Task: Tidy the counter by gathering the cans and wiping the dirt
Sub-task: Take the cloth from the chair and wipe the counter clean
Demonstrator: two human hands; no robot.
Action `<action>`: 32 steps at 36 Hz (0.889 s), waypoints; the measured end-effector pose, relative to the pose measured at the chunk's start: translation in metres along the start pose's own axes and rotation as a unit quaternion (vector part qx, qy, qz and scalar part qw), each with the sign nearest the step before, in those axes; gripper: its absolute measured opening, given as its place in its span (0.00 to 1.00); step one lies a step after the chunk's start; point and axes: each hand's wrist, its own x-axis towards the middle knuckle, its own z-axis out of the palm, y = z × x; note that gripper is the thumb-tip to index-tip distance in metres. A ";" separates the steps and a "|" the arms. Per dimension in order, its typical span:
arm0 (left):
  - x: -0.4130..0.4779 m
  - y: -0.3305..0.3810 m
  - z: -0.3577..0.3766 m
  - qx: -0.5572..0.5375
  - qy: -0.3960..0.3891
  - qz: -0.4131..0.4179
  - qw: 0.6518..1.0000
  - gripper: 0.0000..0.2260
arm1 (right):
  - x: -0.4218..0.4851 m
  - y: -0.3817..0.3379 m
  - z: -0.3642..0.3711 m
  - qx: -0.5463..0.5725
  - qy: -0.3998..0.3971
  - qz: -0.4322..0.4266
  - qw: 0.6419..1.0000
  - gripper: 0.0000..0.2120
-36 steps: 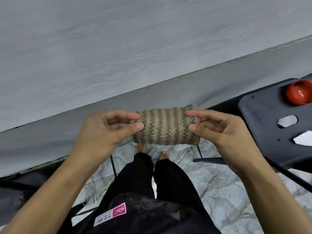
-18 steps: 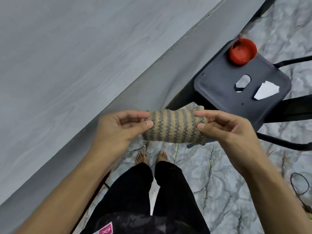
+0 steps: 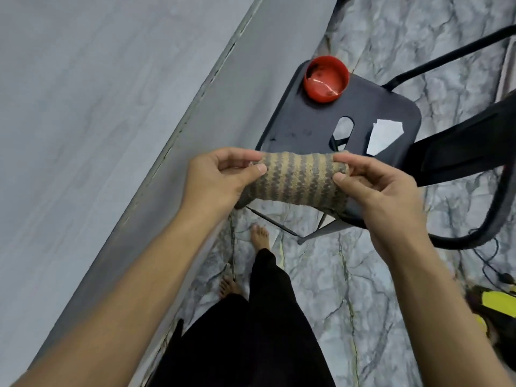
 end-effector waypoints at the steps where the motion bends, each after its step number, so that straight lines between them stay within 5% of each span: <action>1: 0.011 0.001 0.005 0.004 -0.002 0.003 1.000 0.09 | 0.008 0.001 0.000 -0.001 0.008 -0.002 1.000 0.12; 15: 0.124 -0.017 0.049 0.066 0.006 -0.016 0.998 0.11 | 0.116 0.034 0.013 -0.054 0.062 0.024 0.996 0.13; 32: 0.131 -0.022 0.056 0.201 0.027 -0.017 0.979 0.07 | 0.127 0.043 0.016 -0.159 0.085 0.063 0.982 0.13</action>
